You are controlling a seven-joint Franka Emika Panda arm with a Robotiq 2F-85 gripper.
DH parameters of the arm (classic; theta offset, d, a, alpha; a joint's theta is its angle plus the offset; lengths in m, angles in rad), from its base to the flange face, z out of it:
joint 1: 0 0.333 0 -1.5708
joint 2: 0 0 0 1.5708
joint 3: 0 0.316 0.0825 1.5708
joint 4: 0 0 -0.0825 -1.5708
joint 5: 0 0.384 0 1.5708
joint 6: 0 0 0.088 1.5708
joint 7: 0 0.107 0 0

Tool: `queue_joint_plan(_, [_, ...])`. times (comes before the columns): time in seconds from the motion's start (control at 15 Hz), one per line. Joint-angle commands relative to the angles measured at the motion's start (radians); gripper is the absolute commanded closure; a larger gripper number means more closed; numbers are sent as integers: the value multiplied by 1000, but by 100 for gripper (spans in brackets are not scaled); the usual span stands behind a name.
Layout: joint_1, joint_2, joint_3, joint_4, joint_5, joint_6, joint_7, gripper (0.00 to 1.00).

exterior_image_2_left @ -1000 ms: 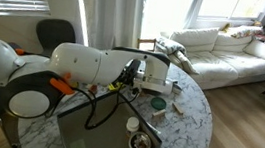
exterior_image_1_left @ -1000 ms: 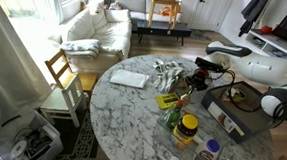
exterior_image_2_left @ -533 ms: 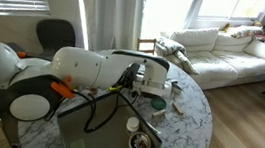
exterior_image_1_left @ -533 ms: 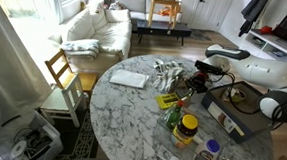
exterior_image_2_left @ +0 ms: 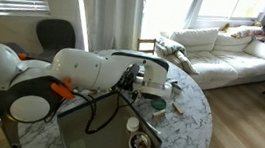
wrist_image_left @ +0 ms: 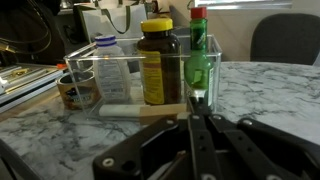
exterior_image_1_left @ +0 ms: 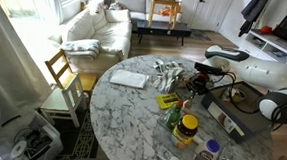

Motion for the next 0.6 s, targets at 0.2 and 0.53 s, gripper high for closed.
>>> queue_joint_plan(0.2, [4, 20, -5, 56, -100, -4, 52, 100])
queue_joint_plan(0.53, [0, 28, -13, 79, -96, 2, 66, 100])
